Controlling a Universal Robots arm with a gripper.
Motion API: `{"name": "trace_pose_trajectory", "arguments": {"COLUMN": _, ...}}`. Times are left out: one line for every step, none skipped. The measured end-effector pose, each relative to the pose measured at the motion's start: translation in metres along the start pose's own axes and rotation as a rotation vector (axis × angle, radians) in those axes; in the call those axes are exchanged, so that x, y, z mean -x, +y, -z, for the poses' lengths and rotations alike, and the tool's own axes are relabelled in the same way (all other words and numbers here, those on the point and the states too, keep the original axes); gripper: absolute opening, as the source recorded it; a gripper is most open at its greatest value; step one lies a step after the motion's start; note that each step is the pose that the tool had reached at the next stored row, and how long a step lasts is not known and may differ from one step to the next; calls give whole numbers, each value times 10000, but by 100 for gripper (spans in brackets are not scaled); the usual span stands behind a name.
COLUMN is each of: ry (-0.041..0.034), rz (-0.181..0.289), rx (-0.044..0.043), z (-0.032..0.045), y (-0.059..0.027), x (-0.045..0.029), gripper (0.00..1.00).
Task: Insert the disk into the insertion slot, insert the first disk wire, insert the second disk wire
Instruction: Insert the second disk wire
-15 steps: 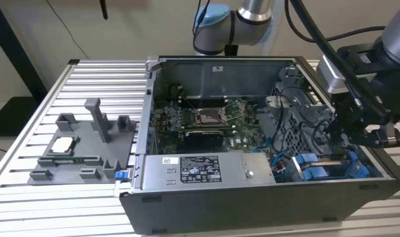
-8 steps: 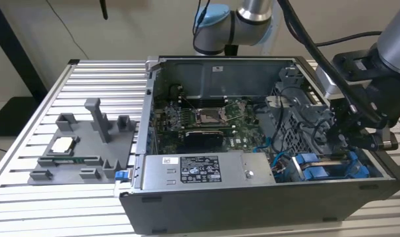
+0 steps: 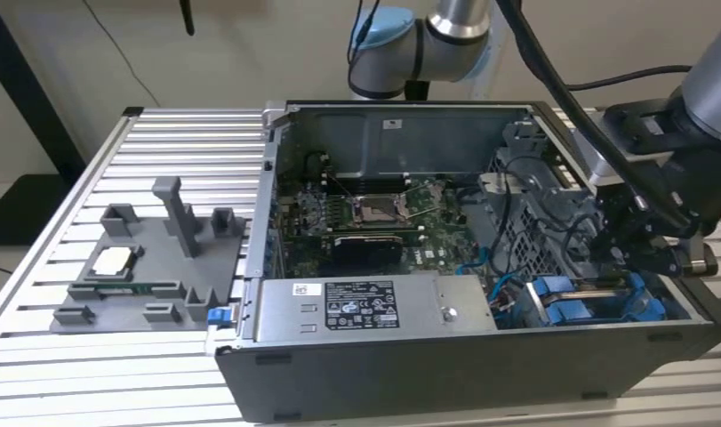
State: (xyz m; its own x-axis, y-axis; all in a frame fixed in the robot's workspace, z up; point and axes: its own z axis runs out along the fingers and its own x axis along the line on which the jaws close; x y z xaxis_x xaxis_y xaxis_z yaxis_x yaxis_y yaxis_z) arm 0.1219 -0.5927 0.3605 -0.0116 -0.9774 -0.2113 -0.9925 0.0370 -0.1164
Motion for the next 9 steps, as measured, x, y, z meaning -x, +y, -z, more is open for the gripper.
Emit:
{"name": "trace_pose_trajectory", "arguments": {"ry": 18, "rz": -7, "rx": 38, "z": -9, "y": -15, "x": -1, "gripper": 16}}
{"name": "trace_pose_trajectory", "arguments": {"ry": 47, "rz": -16, "rx": 100, "z": -14, "y": -30, "x": -1, "gripper": 16}}
{"name": "trace_pose_trajectory", "arguments": {"ry": 82, "rz": -31, "rx": 189, "z": -17, "y": -43, "x": -1, "gripper": 16}}
{"name": "trace_pose_trajectory", "arguments": {"ry": 122, "rz": -51, "rx": 302, "z": -20, "y": -54, "x": -2, "gripper": 16}}
{"name": "trace_pose_trajectory", "arguments": {"ry": 160, "rz": -75, "rx": 433, "z": -23, "y": -63, "x": -2, "gripper": 16}}
{"name": "trace_pose_trajectory", "arguments": {"ry": 197, "rz": -97, "rx": 557, "z": -26, "y": -75, "x": -3, "gripper": 16}}
{"name": "trace_pose_trajectory", "arguments": {"ry": 228, "rz": -116, "rx": 663, "z": -31, "y": -91, "x": -3, "gripper": 16}}
{"name": "trace_pose_trajectory", "arguments": {"ry": 257, "rz": -133, "rx": 756, "z": -36, "y": -104, "x": -3, "gripper": 16}}
{"name": "trace_pose_trajectory", "arguments": {"ry": 287, "rz": -149, "rx": 849, "z": -39, "y": -118, "x": -2, "gripper": 16}}
